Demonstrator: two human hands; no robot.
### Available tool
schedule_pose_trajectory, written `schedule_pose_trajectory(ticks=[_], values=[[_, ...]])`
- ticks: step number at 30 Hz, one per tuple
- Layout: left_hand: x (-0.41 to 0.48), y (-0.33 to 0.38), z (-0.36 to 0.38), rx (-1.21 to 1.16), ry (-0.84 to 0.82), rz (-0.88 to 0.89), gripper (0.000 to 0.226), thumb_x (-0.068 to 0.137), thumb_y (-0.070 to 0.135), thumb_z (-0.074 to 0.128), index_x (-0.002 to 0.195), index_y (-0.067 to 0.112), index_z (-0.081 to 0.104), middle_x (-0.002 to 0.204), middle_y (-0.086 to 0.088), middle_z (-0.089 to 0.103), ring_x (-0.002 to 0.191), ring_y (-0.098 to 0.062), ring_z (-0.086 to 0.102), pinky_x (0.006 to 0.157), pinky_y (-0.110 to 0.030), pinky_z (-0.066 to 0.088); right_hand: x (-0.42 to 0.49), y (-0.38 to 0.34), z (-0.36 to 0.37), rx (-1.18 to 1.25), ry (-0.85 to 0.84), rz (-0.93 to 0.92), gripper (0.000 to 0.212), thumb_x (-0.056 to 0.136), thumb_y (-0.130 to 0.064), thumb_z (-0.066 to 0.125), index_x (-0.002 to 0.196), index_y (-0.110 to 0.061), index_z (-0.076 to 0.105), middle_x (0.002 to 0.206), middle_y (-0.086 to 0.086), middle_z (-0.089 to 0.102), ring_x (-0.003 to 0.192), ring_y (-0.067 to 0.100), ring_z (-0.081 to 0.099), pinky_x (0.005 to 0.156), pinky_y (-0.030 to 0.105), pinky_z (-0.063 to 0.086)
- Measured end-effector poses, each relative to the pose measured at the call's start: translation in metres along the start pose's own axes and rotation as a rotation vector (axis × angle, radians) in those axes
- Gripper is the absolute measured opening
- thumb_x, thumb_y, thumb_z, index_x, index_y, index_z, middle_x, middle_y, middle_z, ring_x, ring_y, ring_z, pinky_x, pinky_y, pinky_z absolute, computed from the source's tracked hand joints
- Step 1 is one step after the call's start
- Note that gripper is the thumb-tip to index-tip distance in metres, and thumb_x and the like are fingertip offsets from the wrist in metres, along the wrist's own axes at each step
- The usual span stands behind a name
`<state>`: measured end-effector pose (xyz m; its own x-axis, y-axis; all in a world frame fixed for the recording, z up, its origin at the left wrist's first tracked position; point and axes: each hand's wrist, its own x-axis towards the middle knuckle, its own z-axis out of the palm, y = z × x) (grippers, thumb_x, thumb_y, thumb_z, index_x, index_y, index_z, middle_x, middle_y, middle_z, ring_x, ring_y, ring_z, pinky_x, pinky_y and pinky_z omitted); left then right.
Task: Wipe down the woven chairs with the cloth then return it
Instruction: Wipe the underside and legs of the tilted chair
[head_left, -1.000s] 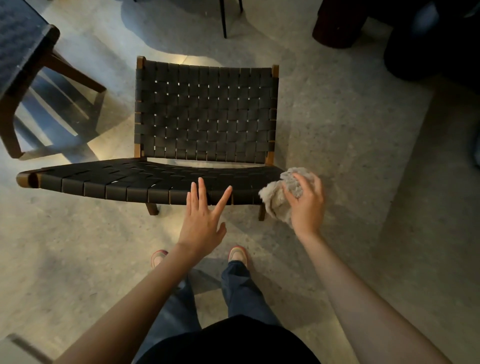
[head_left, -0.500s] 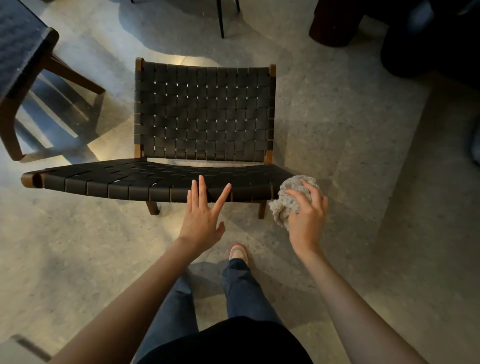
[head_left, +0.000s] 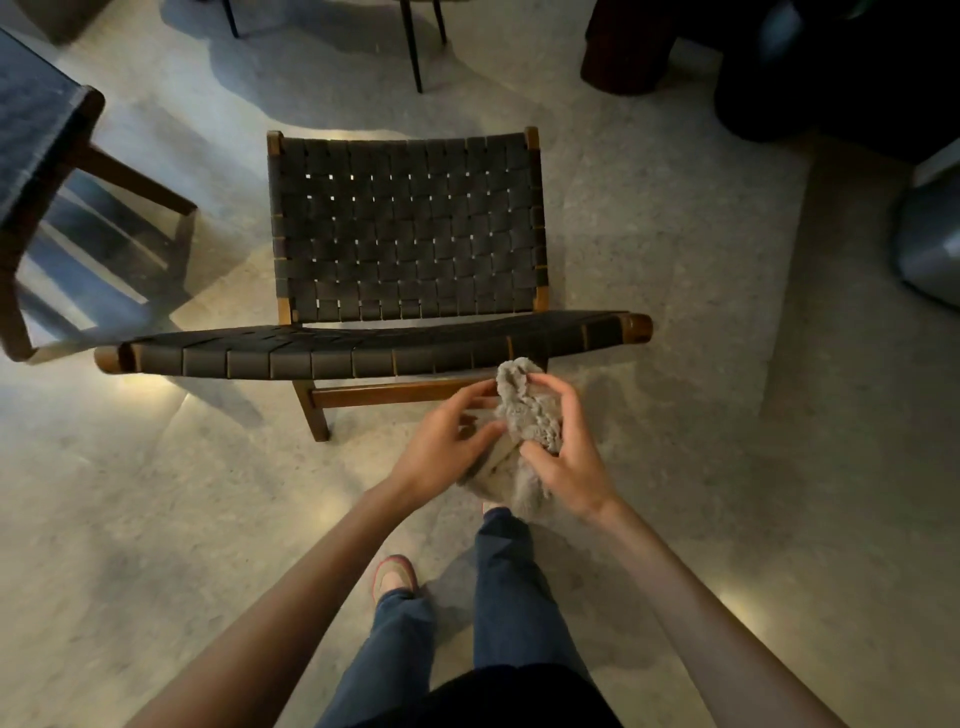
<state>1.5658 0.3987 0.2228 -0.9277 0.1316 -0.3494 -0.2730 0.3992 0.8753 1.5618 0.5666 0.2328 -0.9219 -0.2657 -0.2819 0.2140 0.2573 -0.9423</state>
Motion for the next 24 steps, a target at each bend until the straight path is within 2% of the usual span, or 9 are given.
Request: schedule_pose_trajectory(ticks=[2, 5, 9, 11, 15, 16, 18, 20, 24], values=[[-0.014, -0.013, -0.015, -0.011, 0.010, -0.001, 0.037, 0.091, 0.025, 0.058, 0.127, 0.029, 0.049, 0.102, 0.024, 0.052, 0.097, 0.003, 0.055, 0.072, -0.003, 0.045, -0.011, 0.004, 0.028, 0.056, -0.020, 0.010, 0.059, 0.077, -0.016, 0.057, 0.122, -0.044, 0.031, 0.130, -0.006, 0.042, 0.115, 0.000, 0.049, 0.090, 0.022, 0.050], [-0.032, -0.040, -0.034, -0.025, 0.002, 0.017, 0.019, 0.091, 0.024, 0.059, 0.107, 0.035, 0.055, 0.095, 0.020, 0.056, 0.087, 0.009, 0.058, 0.067, -0.004, 0.046, -0.022, 0.020, 0.064, 0.089, 0.057, 0.005, 0.045, 0.086, -0.012, 0.056, 0.111, -0.041, 0.032, 0.114, -0.010, 0.047, 0.097, -0.006, 0.056, 0.075, 0.016, 0.051], [-0.046, -0.084, -0.049, -0.078, 0.074, -0.055, 0.007, 0.093, 0.024, 0.056, 0.095, 0.031, 0.058, 0.094, 0.012, 0.060, 0.085, -0.001, 0.060, 0.063, -0.011, 0.050, -0.024, 0.045, 0.092, 0.027, 0.193, 0.095, 0.031, 0.093, -0.011, 0.053, 0.100, -0.040, 0.042, 0.093, -0.003, 0.058, 0.072, 0.004, 0.061, 0.058, 0.028, 0.054], [-0.046, -0.106, -0.052, -0.101, 0.136, -0.082, 0.006, 0.093, 0.024, 0.056, 0.097, 0.023, 0.060, 0.096, 0.007, 0.060, 0.087, -0.004, 0.059, 0.065, -0.013, 0.049, -0.019, 0.058, 0.098, -0.034, 0.256, 0.113, 0.027, 0.091, -0.010, 0.056, 0.096, -0.035, 0.048, 0.088, -0.004, 0.061, 0.070, 0.001, 0.062, 0.056, 0.019, 0.052], [-0.038, -0.146, -0.048, -0.148, 0.177, -0.137, 0.008, 0.094, 0.023, 0.055, 0.096, 0.017, 0.060, 0.094, 0.005, 0.061, 0.087, -0.007, 0.060, 0.064, -0.012, 0.049, -0.006, 0.086, 0.105, -0.111, 0.293, 0.112, 0.029, 0.091, -0.010, 0.058, 0.092, -0.039, 0.055, 0.084, -0.008, 0.064, 0.074, 0.011, 0.064, 0.060, 0.025, 0.054], [-0.034, -0.156, -0.045, -0.151, 0.169, -0.149, 0.007, 0.094, 0.024, 0.055, 0.095, 0.019, 0.059, 0.095, 0.006, 0.060, 0.089, -0.007, 0.059, 0.065, -0.013, 0.049, -0.001, 0.095, 0.107, -0.141, 0.302, 0.104, 0.028, 0.091, -0.011, 0.059, 0.093, -0.039, 0.057, 0.087, -0.011, 0.064, 0.076, 0.010, 0.064, 0.062, 0.021, 0.054], [-0.025, -0.175, -0.037, -0.166, 0.145, -0.170, 0.004, 0.095, 0.025, 0.053, 0.092, 0.024, 0.055, 0.095, 0.007, 0.059, 0.090, -0.006, 0.058, 0.066, -0.015, 0.048, 0.012, 0.119, 0.110, -0.267, 0.336, 0.089, 0.020, 0.090, -0.017, 0.062, 0.105, -0.030, 0.060, 0.103, -0.010, 0.056, 0.090, 0.007, 0.060, 0.071, 0.009, 0.048], [-0.012, -0.195, -0.027, -0.204, 0.130, -0.187, 0.005, 0.096, 0.027, 0.051, 0.091, 0.028, 0.053, 0.093, 0.010, 0.059, 0.086, 0.000, 0.057, 0.061, -0.012, 0.045, 0.028, 0.148, 0.114, -0.372, 0.328, 0.088, 0.030, 0.092, -0.027, 0.062, 0.119, -0.017, 0.061, 0.114, -0.003, 0.046, 0.099, 0.009, 0.053, 0.084, 0.014, 0.044], [0.026, -0.239, 0.002, -0.272, 0.121, -0.230, 0.003, 0.096, 0.031, 0.052, 0.093, 0.029, 0.053, 0.090, 0.011, 0.060, 0.082, -0.002, 0.058, 0.058, -0.012, 0.043, 0.062, 0.211, 0.120, -0.394, 0.209, 0.032, 0.030, 0.093, -0.041, 0.055, 0.111, -0.018, 0.063, 0.104, -0.001, 0.053, 0.091, 0.006, 0.052, 0.080, 0.018, 0.038]])
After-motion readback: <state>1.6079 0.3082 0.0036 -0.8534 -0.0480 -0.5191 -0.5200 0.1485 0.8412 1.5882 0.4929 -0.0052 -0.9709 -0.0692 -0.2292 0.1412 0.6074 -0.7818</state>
